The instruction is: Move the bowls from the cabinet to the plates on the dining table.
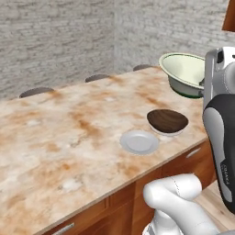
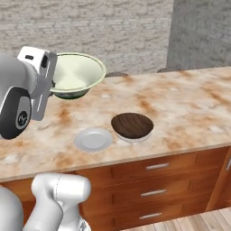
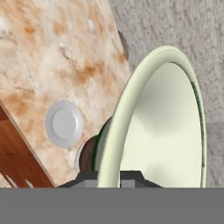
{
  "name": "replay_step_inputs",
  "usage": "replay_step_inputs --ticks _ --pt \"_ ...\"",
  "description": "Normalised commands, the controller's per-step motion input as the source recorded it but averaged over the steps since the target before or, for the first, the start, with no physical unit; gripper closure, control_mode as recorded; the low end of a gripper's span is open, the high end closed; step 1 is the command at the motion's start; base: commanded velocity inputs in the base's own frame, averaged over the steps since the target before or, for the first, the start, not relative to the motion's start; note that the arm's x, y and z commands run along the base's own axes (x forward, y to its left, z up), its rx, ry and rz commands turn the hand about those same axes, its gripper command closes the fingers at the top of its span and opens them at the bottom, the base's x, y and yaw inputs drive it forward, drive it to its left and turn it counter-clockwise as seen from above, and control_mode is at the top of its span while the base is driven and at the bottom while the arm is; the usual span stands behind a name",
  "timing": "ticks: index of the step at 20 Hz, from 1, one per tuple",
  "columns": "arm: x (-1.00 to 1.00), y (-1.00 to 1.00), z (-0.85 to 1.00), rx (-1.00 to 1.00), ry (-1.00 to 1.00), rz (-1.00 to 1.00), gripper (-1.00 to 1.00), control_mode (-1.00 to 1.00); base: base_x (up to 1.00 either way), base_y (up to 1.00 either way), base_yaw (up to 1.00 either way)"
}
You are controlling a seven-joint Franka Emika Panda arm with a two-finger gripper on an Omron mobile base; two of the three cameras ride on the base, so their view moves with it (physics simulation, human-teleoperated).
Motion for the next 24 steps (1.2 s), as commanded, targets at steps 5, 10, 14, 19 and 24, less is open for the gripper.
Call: replay_step_inputs --ticks 5,10,14,19,24 --pt "0.00 0.00 0.00 0.00 0.00 0.00 1.00 1.00 0.48 -0.14 0.00" --pt "0.00 0.00 0.00 0.00 0.00 0.00 1.00 1.00 0.39 -0.09 -0.01" --pt "0.00 0.00 0.00 0.00 0.00 0.00 1.00 1.00 0.22 -0.03 0.00" --pt "0.00 0.00 0.00 0.00 0.00 0.00 1.00 1.00 0.03 0.00 0.00" --pt "0.00 0.00 0.00 0.00 0.00 0.00 1.00 1.00 0.00 0.00 0.00"
